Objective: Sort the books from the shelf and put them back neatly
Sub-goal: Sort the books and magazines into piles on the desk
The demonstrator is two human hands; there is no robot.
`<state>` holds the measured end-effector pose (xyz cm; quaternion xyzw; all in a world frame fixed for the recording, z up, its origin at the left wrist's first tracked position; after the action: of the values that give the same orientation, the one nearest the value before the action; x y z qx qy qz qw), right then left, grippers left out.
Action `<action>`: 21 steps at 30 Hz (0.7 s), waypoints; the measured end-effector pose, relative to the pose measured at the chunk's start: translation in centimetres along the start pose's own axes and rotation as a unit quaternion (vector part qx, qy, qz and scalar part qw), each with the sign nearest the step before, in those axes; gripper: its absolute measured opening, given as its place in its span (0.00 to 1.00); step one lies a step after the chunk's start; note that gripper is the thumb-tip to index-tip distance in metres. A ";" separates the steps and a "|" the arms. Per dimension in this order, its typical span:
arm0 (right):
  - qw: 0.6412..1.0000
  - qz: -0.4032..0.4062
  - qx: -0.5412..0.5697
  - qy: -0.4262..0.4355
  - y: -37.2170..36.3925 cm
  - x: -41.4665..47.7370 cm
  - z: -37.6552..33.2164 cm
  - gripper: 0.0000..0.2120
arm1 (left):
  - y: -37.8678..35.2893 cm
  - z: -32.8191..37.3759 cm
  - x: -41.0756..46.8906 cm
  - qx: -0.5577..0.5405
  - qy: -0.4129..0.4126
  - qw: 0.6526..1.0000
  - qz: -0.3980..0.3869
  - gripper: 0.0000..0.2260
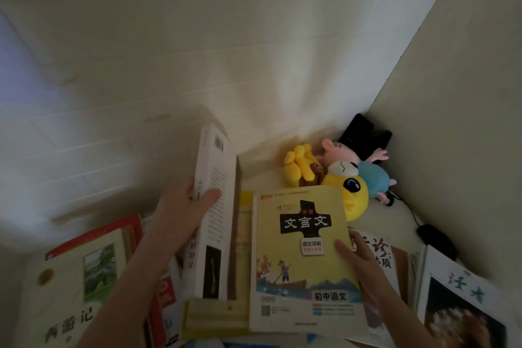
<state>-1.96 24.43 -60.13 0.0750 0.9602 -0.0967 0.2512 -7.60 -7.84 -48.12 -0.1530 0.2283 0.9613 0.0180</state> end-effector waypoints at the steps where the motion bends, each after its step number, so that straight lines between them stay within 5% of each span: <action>1: 1.000 0.008 -0.012 0.009 0.1 0.3 -0.1 0.12 | 0.3 0.9 -0.2 0.054 -0.013 0.998 0.004 0.08; 6: 1.000 0.006 -0.003 0.020 -1.1 0.5 -0.1 0.10 | -5.9 -0.5 -0.3 0.246 -0.015 0.969 -0.019 0.15; 11: 1.000 0.016 -0.008 0.012 -1.5 0.6 -0.5 0.10 | -14.5 -3.5 -1.9 0.429 -0.091 0.892 -0.107 0.23; 14: 0.999 0.040 -0.024 0.001 -0.9 0.3 -0.1 0.08 | -15.0 -3.3 -3.1 0.419 -0.154 0.894 -0.038 0.19; 17: 0.999 0.034 -0.020 0.001 -0.8 0.1 -0.1 0.06 | -13.8 -5.0 -2.6 0.359 -0.105 0.923 -0.092 0.19; 21: 0.999 0.029 -0.020 0.004 -0.7 0.1 -0.3 0.07 | -13.8 -6.4 -2.2 0.349 -0.074 0.926 -0.125 0.43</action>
<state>-2.32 23.79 -59.85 0.0983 0.9602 -0.0703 0.2519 -2.21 1.70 -58.89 -0.0929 0.5261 0.8196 0.2071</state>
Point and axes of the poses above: each hand's wrist, its own x-axis towards the middle knuckle, its own y-axis out of the back of the hand, z = x × y, the point moved 3 cm from there along x, towards the middle knuckle, and after that the axes turned 5 degrees about -z, right-handed, at the moved point
